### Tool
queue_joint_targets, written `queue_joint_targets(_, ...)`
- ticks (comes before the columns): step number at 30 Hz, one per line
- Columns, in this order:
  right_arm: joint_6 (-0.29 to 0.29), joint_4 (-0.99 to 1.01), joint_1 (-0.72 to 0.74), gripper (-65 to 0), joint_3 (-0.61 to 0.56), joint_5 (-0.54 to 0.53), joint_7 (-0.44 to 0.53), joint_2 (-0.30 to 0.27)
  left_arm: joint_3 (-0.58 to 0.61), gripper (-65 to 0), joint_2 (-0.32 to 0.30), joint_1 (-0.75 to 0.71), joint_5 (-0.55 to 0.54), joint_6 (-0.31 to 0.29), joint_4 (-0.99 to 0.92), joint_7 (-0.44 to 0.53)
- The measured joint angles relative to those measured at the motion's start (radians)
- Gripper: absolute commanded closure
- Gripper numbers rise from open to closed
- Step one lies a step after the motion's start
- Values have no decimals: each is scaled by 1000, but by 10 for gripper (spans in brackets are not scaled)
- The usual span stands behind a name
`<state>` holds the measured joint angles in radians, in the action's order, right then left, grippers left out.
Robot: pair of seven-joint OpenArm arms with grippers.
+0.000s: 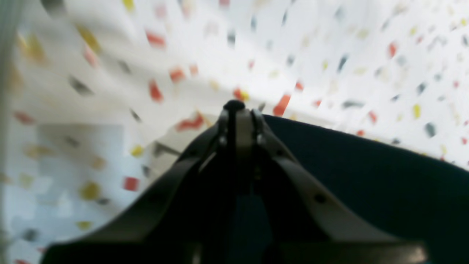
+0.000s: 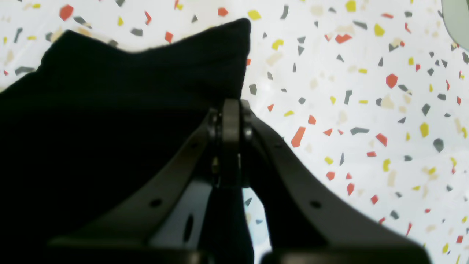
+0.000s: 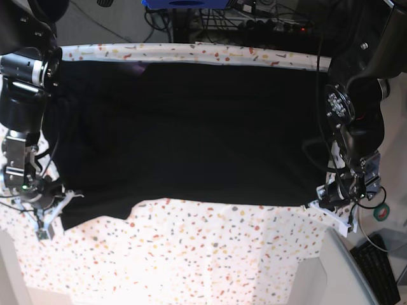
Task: Layout the t-shirt on the table in an organized manner, then fold the t-shirt properly
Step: 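Lift the hem with both grippers and fold it toward the collar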
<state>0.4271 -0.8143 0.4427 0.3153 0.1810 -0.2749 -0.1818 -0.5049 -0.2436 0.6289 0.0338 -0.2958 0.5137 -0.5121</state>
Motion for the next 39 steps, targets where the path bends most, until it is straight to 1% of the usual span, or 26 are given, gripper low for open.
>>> queue_joint_targets(2, 0, 3, 5, 0, -55, 3, 23, -8, 0, 0, -3, -6, 1, 0, 44, -58)
queue_joint_targets(5, 0, 3, 16, 0, -119, 0, 73, -6, 1, 0, -1, -57, 1, -3, 133, -88)
queue_joint_targets(8, 0, 3, 19, 0, -134, -2, 127, -2, 1, 0, 3, -105, 3, -2, 183, -91)
queue_joint_targets(14, 0, 0, 39, 0, -134, 3, 153, -8, 0, 0, 20, -134, -6, -1, 228, -91)
queue_joint_targets(16, 0, 0, 39, 0, -135, 2, 154, -8, 0, 0, 23, -147, -55, -2, 262, -105)
queue_joint_targets(19, 0, -11, 35, 0, -136, 3, 151, -8, 0, 0, 22, -171, -124, -2, 317, -183)
queue_joint_targets(21, 0, -74, 10, 0, -136, 2, 145, -8, 6, 0, 22, -196, -154, 0, 368, -204)
queue_joint_targets(24, 0, -215, -57, 0, -136, 3, 145, -8, 90, 0, 14, -254, -194, 4, 471, -210)
queue_joint_targets(26, 0, -299, -100, 0, -134, 4, 92, -8, 118, 0, 19, -297, -241, 0, 535, -211)
queue_joint_targets(29, 1, -400, -162, 0, -131, 3, -3, -11, 119, 0, 25, -356, -286, -7, 607, -216)
queue_joint_targets(32, 0, -478, -220, 0, -130, 2, -53, -11, 117, 0, 18, -418, -297, 2, 691, -223)
queue_joint_targets(34, 1, -523, -266, 0, -130, 2, -70, -8, 114, 0, 16, -450, -295, 4, 751, -290)
queue_joint_targets(35, 0, -541, -287, 0, -129, -3, -86, -8, 115, 0, 18, -463, -298, 2, 776, -306)
queue_joint_targets(37, 2, -575, -325, 0, -123, 0, -150, -3, 117, 0, 20, -486, -301, 1, 824, -316)
queue_joint_targets(39, 4, -607, -356, 0, -84, -9, -203, 6, 119, 0, 19, -506, -301, -3, 845, -315)
